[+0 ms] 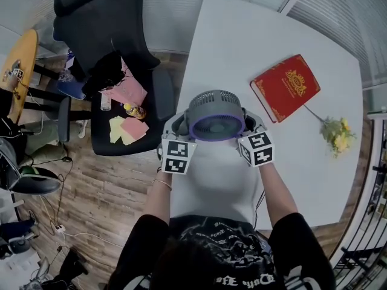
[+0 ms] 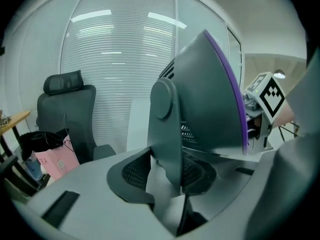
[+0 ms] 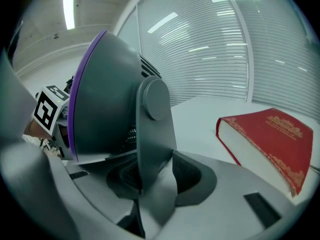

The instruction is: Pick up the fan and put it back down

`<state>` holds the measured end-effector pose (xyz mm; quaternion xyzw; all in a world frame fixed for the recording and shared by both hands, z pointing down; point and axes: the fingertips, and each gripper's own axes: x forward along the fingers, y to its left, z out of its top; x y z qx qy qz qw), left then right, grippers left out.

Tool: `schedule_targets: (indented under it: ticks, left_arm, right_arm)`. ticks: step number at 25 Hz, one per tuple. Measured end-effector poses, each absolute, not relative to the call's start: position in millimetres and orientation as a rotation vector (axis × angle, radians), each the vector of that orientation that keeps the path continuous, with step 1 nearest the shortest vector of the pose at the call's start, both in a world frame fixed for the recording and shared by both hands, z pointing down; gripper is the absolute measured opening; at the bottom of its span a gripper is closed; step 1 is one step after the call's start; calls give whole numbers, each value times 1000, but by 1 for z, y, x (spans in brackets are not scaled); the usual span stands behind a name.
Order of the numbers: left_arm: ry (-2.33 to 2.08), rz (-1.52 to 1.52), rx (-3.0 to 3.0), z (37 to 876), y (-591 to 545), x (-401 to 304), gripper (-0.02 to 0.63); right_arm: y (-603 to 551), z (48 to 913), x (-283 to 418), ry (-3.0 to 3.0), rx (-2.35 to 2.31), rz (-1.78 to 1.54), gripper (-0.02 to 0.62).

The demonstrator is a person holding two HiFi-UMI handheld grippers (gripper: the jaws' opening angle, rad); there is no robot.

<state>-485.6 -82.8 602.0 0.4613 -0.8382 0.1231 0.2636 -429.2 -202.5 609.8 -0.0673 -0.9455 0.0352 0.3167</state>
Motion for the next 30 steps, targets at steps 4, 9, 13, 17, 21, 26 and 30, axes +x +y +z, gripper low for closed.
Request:
schedule_targets:
  ticks: [4, 9, 13, 17, 21, 26, 30]
  left_arm:
    - [-2252, 320, 1271, 592, -80, -480, 141]
    - [-2251, 339, 1296, 571, -74, -470, 141]
    - [-2263, 354, 1332, 550, -70, -459, 143]
    - [-2265, 369, 1340, 530, -60, -441, 141]
    - [-2268, 375, 1369, 504, -48, -421, 143]
    - [-2285, 420, 1398, 475, -32, -391, 144]
    - [-2282, 454, 1410, 461, -20, -363, 147]
  right_arm:
    - [-198, 607, -420, -2479, -166, 137, 137]
    - [-190, 586, -408, -2496, -144, 124, 138]
    - [-185, 566, -396, -2519, -127, 99, 141]
    - [-175, 541, -377, -2544, -107, 156, 138]
    - [-162, 514, -355, -2564, -93, 146, 140]
    - [-145, 486, -324, -2585, -64, 99, 141]
    - [-132, 468, -295, -2583, -36, 55, 141]
